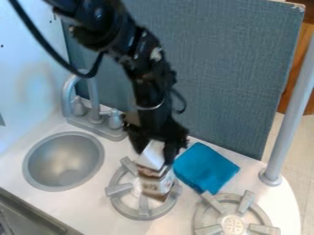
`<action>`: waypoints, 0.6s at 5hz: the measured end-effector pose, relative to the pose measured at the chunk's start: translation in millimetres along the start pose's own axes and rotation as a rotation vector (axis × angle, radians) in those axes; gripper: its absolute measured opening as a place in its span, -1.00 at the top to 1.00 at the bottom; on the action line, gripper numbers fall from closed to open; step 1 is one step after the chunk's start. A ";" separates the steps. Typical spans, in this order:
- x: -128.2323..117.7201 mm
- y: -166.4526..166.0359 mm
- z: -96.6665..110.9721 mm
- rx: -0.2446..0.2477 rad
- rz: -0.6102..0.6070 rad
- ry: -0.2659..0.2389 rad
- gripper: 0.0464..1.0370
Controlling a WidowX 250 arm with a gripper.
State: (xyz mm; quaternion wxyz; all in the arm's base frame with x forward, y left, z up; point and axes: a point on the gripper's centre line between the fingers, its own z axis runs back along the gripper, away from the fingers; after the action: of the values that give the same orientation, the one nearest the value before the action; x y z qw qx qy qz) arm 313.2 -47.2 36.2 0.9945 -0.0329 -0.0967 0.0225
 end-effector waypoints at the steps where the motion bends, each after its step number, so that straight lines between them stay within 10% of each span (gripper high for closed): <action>1: 24.8 -23.0 -3.2 0.015 -0.013 -0.003 -0.56; 3: 62.0 -62.4 -39.0 0.053 -0.038 0.014 -0.56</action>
State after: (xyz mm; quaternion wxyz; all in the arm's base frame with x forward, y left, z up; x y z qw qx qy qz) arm 383.9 -108.6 14.2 0.9960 -0.0047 -0.0895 0.0060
